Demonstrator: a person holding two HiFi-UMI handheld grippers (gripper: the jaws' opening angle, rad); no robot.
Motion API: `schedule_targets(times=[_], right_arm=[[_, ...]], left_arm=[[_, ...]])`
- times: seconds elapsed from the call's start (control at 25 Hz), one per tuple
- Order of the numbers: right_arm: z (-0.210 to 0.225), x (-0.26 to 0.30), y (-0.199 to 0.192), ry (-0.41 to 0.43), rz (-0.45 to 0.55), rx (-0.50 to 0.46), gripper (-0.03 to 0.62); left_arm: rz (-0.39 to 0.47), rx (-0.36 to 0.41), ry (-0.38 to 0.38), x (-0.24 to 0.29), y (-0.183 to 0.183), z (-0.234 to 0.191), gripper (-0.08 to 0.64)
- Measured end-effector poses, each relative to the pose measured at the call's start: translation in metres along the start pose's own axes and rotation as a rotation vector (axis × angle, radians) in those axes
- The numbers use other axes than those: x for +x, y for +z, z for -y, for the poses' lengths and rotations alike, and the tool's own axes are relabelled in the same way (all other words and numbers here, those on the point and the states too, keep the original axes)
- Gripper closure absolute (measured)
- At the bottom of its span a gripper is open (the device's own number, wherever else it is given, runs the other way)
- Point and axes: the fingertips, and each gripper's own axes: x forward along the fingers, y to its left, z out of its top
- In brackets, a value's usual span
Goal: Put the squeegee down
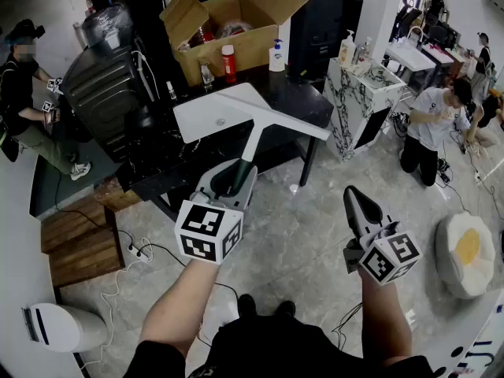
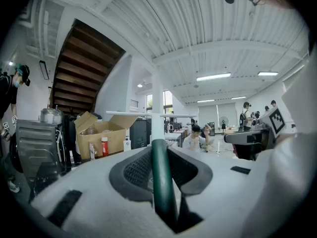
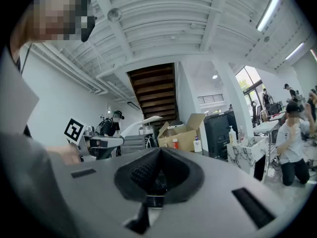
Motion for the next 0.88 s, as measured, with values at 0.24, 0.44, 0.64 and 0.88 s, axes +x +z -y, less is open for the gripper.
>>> schedule_targets(times=[0.24,0.44,0.64,0.88], right_arm=[[0.004,-0.008,0.006,0.014,0.011,-0.023,0.589],[0.016,-0.028,-0.004,0.009,0.005,0.013,0.589],[0.038,-0.055,-0.019,0.013,-0.033,0.035,0.588],[0.061,-0.084,-0.023,0.010,-0.020,0.093,0.586]], left_arm=[[0.037,-0.043,0.009,0.003,0.010,0.019,0.457],[0.024,-0.068,0.049,-0.004,-0.007,0.035,0.457],[-0.023,-0.064,0.079,-0.010,-0.036,0.052,0.457],[-0.034,-0.074,0.098,-0.013,-0.044,0.074,0.457]])
